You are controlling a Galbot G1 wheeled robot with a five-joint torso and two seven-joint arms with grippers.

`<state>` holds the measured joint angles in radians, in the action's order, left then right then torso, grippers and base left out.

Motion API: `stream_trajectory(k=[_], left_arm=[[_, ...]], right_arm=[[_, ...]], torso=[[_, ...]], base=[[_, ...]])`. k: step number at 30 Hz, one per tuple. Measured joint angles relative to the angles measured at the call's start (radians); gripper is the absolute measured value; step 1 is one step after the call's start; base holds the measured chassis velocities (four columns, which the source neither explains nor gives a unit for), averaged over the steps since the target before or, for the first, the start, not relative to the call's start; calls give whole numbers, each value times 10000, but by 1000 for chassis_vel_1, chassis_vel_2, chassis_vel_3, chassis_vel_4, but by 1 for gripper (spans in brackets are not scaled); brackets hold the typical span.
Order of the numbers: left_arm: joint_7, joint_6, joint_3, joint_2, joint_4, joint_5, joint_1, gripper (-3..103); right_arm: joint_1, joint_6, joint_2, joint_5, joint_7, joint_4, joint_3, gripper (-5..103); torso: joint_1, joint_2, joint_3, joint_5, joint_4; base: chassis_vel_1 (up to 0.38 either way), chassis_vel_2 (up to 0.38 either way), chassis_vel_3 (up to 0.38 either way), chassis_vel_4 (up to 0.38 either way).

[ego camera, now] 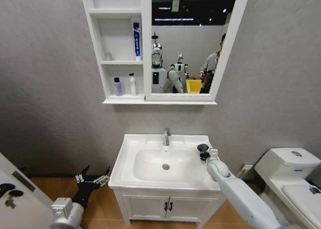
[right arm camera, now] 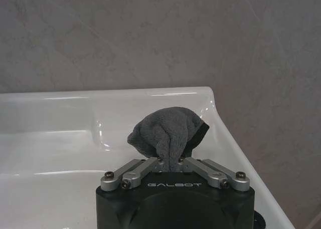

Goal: Move facial cleanser and shampoo from washbasin to cabinet, then wipe washbasin with towel.

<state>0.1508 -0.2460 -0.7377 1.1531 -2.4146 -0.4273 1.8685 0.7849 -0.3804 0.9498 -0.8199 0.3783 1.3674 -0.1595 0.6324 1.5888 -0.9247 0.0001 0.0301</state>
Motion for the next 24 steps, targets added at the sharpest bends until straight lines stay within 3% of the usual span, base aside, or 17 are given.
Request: stream_trajectory(k=[3,8,10,11,13,14,16,22,24], left_arm=[[1,0,0,0,0,0,0,100],[1,0,0,0,0,0,0,100],[1,0,0,0,0,0,0,100],[1,0,0,0,0,0,0,100],[0,0,0,0,0,0,0,100],[0,0,0,0,0,0,0,100],[0,0,0,0,0,0,0,100],[1,0,0,0,0,0,0,100],[0,0,0,0,0,0,0,100]], right_arm=[[-532,114,46,-43,-454,-756,127,3],[-683,77,42,-36,-1039,-1263,267,19],[-461,205,123,500,-1166,-1369,194,29],[-461,205,123,500,-1166,-1369,194,29],[-156,570,176,1505,-1319,-1450,35,40],[-156,570,176,1505,-1319,-1450,35,40],[-77,1119,169,2439,-1632,-1665,-5,51],[-209,2247,139,3094,-2416,-2237,29,67],[-130,3510,200,3803,-3009,-2620,-201,78]], torso=[[1,-1,-1,0,-4],[0,-2,-1,-2,-1],[0,-2,-1,2,-1],[0,-2,-1,2,-1],[0,-1,-1,-1,2],[0,-1,-1,-1,2],[0,-2,0,0,2],[0,-1,0,-2,0],[1,-2,-1,-1,-5]], base=[[0,0,0,0],[0,0,0,0],[0,0,0,0],[0,0,0,0],[0,0,0,0],[0,0,0,0],[0,0,0,0],[0,0,0,0],[0,0,0,0]])
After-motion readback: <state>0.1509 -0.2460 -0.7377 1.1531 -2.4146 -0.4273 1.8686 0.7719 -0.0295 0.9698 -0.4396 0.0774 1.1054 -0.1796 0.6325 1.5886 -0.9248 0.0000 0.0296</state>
